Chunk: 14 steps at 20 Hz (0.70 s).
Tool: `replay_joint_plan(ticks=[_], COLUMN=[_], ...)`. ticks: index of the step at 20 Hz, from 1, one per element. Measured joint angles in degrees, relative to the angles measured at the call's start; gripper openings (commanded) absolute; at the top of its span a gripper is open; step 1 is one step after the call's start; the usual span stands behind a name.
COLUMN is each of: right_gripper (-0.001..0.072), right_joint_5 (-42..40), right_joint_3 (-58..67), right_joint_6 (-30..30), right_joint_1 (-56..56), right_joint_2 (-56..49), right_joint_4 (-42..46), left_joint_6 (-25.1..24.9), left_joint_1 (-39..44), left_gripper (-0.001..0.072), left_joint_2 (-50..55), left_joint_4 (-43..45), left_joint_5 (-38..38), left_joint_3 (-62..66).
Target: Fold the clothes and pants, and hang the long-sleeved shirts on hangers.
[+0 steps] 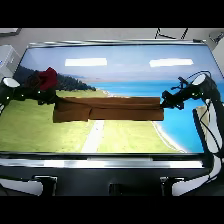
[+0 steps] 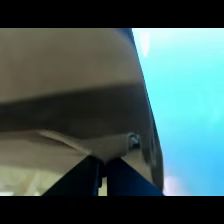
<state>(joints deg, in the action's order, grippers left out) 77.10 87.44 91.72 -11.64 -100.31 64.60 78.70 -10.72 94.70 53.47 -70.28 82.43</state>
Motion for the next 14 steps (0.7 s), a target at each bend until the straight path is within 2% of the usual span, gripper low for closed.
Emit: replay_joint_plan(ticks=[2,3,4,5,6,7,8,10,14], right_gripper=[0.0039,0.0082,0.0154,0.0221,0.038,0.0527,0.0623,0.0705,0.0707], right_joint_5=[-1.79,-2.6,-3.15,-3.69,-3.89,-3.8,-3.19,-1.16,3.74], right_joint_3=[2.54,3.26,3.78,4.2,4.66,5.2,5.86,6.69,7.13], right_joint_6=[0.94,1.31,1.4,1.57,1.53,1.01,0.15,-0.85,-2.21], right_joint_1=[0.07,0.09,0.11,0.09,-0.07,-0.39,-1.05,-3.3,-6.47], right_joint_2=[-3.52,-4.92,-6.08,-6.99,-7.52,-7.67,-7.69,-7.78,-10.71], right_joint_4=[-1.64,-2.21,-2.73,-3.39,-4.22,-5.05,-5.6,-5.46,-6.84], left_joint_6=[1.84,2.54,2.97,3.43,3.72,3.82,3.8,3.8,3.74], left_joint_1=[0.9,1.16,1.36,1.51,1.53,1.42,1.11,0.13,-0.85], left_gripper=[0.0027,0.0035,0.0134,0.0327,0.0419,0.0422,0.0422,0.0422,0.0422], left_joint_2=[5.81,8.04,10.12,11.72,12.79,13.46,13.92,13.94,10.97], left_joint_4=[0.02,0.07,0.09,0.09,0.07,0.04,-0.04,-0.07,-0.17], left_joint_5=[-0.52,-0.98,-1.55,-1.84,-2.45,-3.41,-4.44,-6.75,-10.21], left_joint_3=[5.7,7.41,8.79,9.75,10.4,10.95,11.58,12.76,13.9])
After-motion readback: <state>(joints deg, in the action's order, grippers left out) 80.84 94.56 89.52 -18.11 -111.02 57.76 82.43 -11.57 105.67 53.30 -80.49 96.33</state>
